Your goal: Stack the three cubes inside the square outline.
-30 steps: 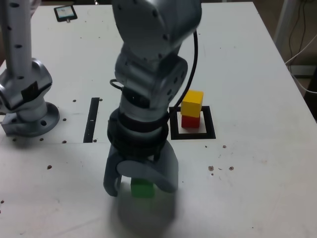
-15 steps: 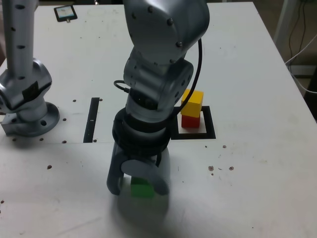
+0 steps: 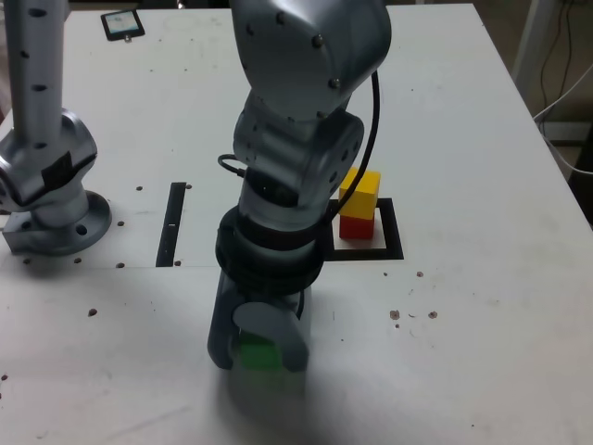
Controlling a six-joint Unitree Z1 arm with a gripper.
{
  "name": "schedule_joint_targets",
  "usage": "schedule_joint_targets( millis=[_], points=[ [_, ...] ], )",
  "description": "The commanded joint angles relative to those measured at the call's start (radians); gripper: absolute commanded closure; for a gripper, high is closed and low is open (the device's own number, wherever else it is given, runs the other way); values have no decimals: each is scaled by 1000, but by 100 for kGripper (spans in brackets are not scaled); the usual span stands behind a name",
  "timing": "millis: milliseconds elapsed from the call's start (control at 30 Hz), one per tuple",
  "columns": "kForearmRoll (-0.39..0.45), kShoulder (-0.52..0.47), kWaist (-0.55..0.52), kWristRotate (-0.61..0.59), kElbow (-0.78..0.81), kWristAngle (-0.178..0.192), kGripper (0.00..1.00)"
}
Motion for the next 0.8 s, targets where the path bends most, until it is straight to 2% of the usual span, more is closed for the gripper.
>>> schedule_joint_targets(
  millis=[0, 67, 200, 333, 500, 767],
  points=[
    [1, -13, 1, -1, 0, 8, 85],
    [18, -26, 2, -1, -7, 12, 85],
    [127, -85, 2, -1, -56, 27, 86],
    [263, -143, 6, 29, -137, 74, 86],
    [337, -165, 50, 196, -227, 129, 86],
    [423, -141, 204, 443, -325, 148, 86]
  ],
)
